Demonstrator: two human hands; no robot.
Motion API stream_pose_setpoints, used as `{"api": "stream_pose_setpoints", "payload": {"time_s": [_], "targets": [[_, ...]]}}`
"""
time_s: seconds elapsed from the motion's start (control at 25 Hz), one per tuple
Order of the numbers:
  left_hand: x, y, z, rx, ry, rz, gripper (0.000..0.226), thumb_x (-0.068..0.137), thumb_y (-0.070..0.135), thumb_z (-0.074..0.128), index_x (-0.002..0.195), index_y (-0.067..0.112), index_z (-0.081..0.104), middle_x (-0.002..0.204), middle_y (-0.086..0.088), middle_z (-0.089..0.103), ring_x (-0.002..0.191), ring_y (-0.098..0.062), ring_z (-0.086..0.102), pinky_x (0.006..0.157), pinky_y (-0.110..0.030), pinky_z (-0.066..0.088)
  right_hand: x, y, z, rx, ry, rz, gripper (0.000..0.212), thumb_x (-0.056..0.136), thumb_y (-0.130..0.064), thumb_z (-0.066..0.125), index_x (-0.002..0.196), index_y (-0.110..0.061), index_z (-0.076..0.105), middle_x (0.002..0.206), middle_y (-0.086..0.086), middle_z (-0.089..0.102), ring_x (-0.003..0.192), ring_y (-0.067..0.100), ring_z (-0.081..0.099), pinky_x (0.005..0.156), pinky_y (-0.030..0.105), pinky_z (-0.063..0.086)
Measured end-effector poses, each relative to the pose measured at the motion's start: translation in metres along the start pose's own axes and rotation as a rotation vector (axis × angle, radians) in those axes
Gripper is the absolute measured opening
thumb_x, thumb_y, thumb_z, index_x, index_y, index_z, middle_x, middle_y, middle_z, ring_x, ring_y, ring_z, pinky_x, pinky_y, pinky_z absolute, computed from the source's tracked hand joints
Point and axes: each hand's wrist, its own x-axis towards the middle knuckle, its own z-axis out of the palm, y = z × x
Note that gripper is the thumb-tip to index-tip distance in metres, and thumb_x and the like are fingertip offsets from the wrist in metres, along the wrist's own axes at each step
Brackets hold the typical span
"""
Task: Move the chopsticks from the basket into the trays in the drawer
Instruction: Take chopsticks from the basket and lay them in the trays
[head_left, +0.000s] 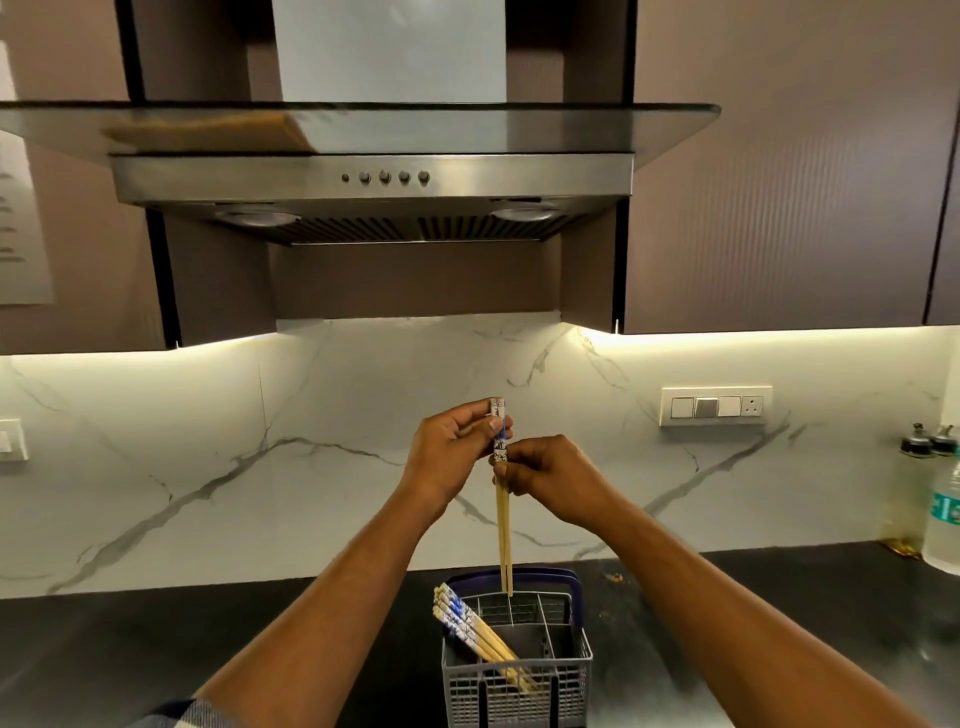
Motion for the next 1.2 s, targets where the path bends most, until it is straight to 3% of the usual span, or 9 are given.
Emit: {"api": "stream_pose_setpoints", "payload": {"time_s": [0.2,0.36,0.56,0.68,0.76,0.92,1.12,1.2], "targets": [[-0.002,0.007,0.002,0.038,-0.004,0.002,0.033,0.096,0.010,0.059,0.129,0.011,0.063,0.108,-0.005,0.075,0.095,-0.014,0.074,0.091,-0.035,0.059,-0.002,-0.004,-0.007,-0.004,-0.029,0.000,0.021,0.096,-0.023,0.063,0.091,-0.007,0.075,0.084,0.012,0.075,0.080,0.030,0.070,0.083,0.046,0.059],[-0.004,0.012,0.008,0.157,-0.012,0.084,0.051,0.095,0.013,0.061,0.142,0.027,0.050,0.115,-0.003,0.074,0.097,-0.013,0.074,0.092,-0.030,0.056,-0.004,-0.005,-0.012,0.009,-0.038,0.004,0.021,0.096,-0.019,0.063,0.092,-0.002,0.075,0.085,0.013,0.075,0.081,0.027,0.071,0.083,0.040,0.060],[-0.014,0.006,0.009,0.194,-0.035,0.100,0.039,0.095,0.007,0.061,0.129,0.025,0.063,0.109,-0.006,0.075,0.096,-0.013,0.074,0.093,-0.040,0.058,-0.014,-0.001,-0.008,0.008,-0.050,0.039,0.021,0.095,-0.020,0.064,0.093,-0.003,0.075,0.086,0.012,0.076,0.080,0.023,0.073,0.080,0.030,0.061],[-0.025,-0.003,0.011,0.185,-0.023,0.073,0.035,0.095,0.005,0.060,0.126,0.021,0.064,0.107,-0.007,0.075,0.092,-0.012,0.075,0.090,-0.036,0.059,-0.027,0.004,0.000,0.045,-0.053,0.093,0.017,0.094,-0.019,0.066,0.092,-0.005,0.075,0.085,0.010,0.075,0.076,0.019,0.072,0.074,0.023,0.059],[-0.033,-0.012,0.012,0.164,-0.010,0.048,0.034,0.095,0.005,0.060,0.125,0.022,0.064,0.106,-0.008,0.075,0.091,-0.013,0.075,0.088,-0.035,0.060,-0.040,0.012,0.009,0.087,-0.053,0.148,0.015,0.094,-0.020,0.066,0.094,-0.008,0.075,0.085,0.008,0.075,0.078,0.020,0.072,0.074,0.026,0.060],[-0.065,-0.041,0.015,0.056,0.000,-0.100,0.033,0.095,0.004,0.060,0.122,0.023,0.064,0.105,-0.008,0.075,0.090,-0.015,0.076,0.081,-0.032,0.061,-0.088,0.036,0.040,0.148,-0.054,0.255,0.015,0.094,-0.019,0.065,0.096,-0.008,0.075,0.085,0.011,0.076,0.081,0.028,0.072,0.081,0.036,0.061],[-0.154,-0.112,0.024,-0.100,-0.025,-0.428,0.030,0.095,0.001,0.059,0.120,0.018,0.064,0.104,-0.012,0.075,0.092,-0.021,0.076,0.080,-0.035,0.062,-0.179,0.080,0.098,0.300,-0.189,0.497,0.010,0.091,-0.014,0.069,0.086,-0.010,0.077,0.071,0.002,0.075,0.067,0.015,0.072,0.073,0.033,0.061],[-0.197,-0.142,0.029,-0.131,-0.043,-0.541,0.030,0.095,-0.002,0.057,0.120,0.014,0.063,0.103,-0.014,0.074,0.090,-0.022,0.075,0.079,-0.034,0.062,-0.221,0.095,0.126,0.329,-0.263,0.619,0.010,0.092,-0.014,0.068,0.087,-0.010,0.076,0.075,0.003,0.076,0.071,0.015,0.074,0.076,0.033,0.062]]}}
